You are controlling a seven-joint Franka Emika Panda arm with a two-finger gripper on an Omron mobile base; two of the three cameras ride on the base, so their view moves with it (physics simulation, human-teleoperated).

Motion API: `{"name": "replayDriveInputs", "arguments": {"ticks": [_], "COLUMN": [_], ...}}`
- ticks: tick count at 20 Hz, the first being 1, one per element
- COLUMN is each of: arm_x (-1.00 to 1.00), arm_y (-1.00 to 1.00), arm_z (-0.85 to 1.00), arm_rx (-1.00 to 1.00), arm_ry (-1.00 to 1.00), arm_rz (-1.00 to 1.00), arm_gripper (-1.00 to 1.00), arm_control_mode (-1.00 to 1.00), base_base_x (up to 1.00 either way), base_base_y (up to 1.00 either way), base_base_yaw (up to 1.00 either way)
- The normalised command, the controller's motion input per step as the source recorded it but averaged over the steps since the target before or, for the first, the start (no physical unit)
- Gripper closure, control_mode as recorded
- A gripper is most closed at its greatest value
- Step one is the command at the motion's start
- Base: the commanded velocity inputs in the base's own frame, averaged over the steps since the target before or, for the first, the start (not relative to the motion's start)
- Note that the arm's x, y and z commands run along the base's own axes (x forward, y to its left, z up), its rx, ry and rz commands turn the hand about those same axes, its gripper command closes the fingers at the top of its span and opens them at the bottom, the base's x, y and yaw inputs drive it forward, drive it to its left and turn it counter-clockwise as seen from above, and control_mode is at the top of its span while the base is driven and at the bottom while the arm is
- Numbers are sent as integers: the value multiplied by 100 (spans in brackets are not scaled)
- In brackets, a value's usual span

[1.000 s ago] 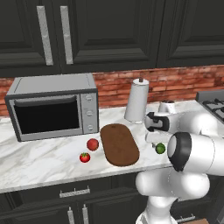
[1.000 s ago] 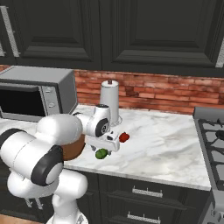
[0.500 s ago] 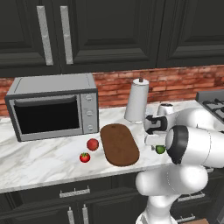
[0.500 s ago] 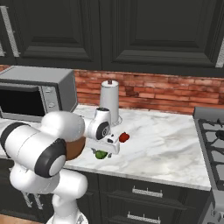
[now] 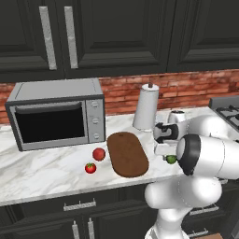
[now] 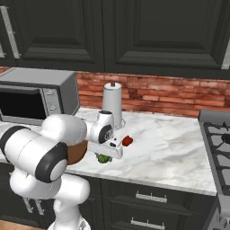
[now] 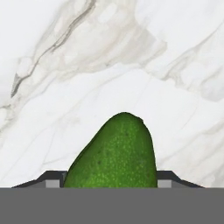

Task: Place the avocado, onion, tomato, and bell pepper on the cutting board.

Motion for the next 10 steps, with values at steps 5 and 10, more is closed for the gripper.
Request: {"name": "replayDriveInputs", "arguments": {"ticks": [5,10], "arm_x": [-13,0], "arm_y": [34,69], "arm_z": [47,40], "arm_rx": [0,-1], "arm_ry": [-6,-1], "arm_rz": [0,0], "arm_gripper": [100,100], "arm_control_mode": [-100,-100], "base_base_x": [0,0], "base_base_y": [0,0], "base_base_yaw": [0,0]}}
